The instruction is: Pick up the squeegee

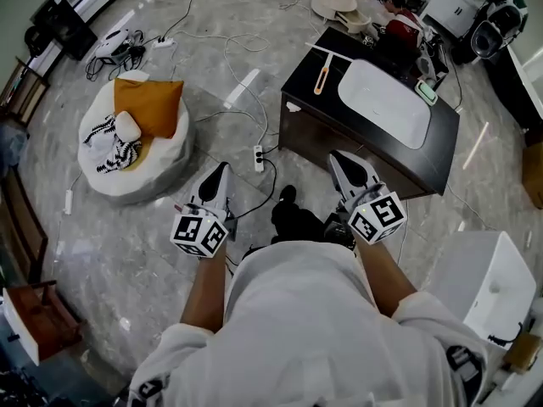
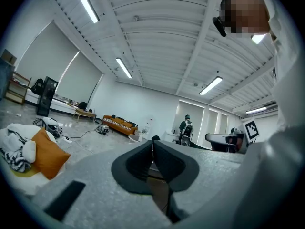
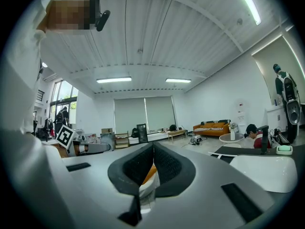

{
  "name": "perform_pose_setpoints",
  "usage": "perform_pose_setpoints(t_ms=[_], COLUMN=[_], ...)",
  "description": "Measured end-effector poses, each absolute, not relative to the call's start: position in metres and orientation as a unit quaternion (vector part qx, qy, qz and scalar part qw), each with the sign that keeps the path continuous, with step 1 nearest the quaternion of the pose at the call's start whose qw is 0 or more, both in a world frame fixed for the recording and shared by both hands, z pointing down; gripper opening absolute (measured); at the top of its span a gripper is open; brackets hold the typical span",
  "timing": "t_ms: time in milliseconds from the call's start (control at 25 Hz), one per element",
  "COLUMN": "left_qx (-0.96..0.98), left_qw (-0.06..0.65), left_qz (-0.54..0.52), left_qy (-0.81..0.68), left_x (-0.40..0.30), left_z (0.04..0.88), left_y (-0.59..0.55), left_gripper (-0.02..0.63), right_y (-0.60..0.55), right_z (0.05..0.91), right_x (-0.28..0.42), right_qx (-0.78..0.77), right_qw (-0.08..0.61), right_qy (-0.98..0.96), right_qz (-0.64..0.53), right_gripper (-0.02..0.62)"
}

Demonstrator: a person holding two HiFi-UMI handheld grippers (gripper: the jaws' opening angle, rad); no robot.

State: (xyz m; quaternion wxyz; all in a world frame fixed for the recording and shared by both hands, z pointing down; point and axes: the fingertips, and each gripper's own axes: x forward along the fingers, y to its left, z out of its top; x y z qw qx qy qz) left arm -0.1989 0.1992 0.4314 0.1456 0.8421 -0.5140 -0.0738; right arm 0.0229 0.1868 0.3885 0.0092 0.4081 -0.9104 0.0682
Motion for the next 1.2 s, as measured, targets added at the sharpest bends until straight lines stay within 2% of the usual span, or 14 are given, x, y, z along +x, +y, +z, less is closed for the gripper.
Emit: perform_pose_setpoints(t_ms=[560,920,1200], left_qx=[0.872,0.896,0.908], left_qw=[0.154,0.162,0.17], left_qz=[-0.034,-0.001,0.016], left_qy=[-0.463,-0.415,-0.383], left_x=[-0.181,-0.139,-0.109], left_z=[0.434,0.437,0.447], left_y=[0.051,-0.071,-0.132], left_gripper=[0.017,0.017,0.017], right_y=[0.035,-0.081,-0.122], right_z=[0.404,0.41,0.412], right_x=[0.045,0.082,0.111], right_qx=[0.451,0.485,0.506], right_qw=[-0.022,-0.027,-0.035], right_qy=[-0.888,-0.868,-0.857], right_qz=[0.087,0.105,0.089], right_gripper=[0.015,0.015,0.014])
